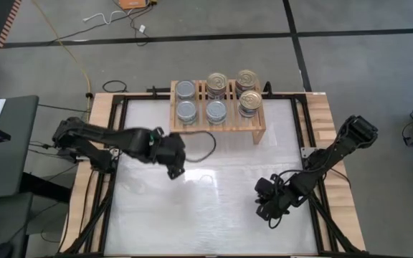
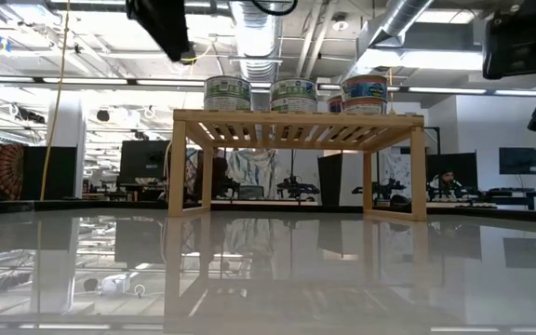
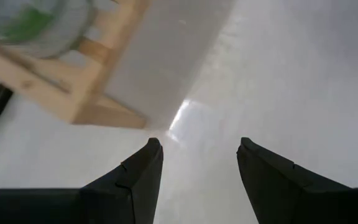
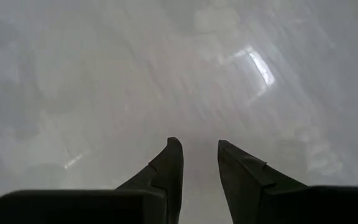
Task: Stack canned seafood by type on shelf
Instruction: Return to Home Position
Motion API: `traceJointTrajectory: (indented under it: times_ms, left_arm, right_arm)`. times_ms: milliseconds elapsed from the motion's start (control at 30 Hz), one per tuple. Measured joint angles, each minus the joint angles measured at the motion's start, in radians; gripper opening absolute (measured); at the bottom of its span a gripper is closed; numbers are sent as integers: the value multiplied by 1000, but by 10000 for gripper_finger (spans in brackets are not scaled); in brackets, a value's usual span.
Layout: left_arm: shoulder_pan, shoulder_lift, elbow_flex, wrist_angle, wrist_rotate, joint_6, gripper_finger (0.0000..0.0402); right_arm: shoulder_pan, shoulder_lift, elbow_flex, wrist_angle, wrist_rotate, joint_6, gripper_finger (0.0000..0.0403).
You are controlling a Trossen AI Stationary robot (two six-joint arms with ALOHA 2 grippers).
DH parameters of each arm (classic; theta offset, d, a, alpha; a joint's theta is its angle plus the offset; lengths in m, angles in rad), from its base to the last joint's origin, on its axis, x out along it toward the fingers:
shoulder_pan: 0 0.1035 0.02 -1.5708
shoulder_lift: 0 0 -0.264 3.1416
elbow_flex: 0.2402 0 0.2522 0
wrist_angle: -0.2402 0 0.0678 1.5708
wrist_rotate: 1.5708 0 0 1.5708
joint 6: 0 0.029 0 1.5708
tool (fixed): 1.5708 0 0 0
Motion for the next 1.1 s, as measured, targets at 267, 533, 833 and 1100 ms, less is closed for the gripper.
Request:
traceJointTrajectory:
  times_ms: [267, 533, 833, 1100]
  left_arm:
    - [-162, -144, -404, 441, -89, 69, 199]
    - [-181, -461, -993, 1260, 85, 479, 199]
    - [38, -702, -1411, 1726, 336, 594, 199]
    - [89, -884, -1549, 1791, 345, 596, 199]
  right_arm:
    - [-21, 0, 0, 48, 1, -119, 126]
    - [-98, 0, 0, 148, 1, -229, 126]
    - [-174, 0, 0, 225, 1, -250, 126]
    - [-217, 0, 0, 260, 1, -247, 126]
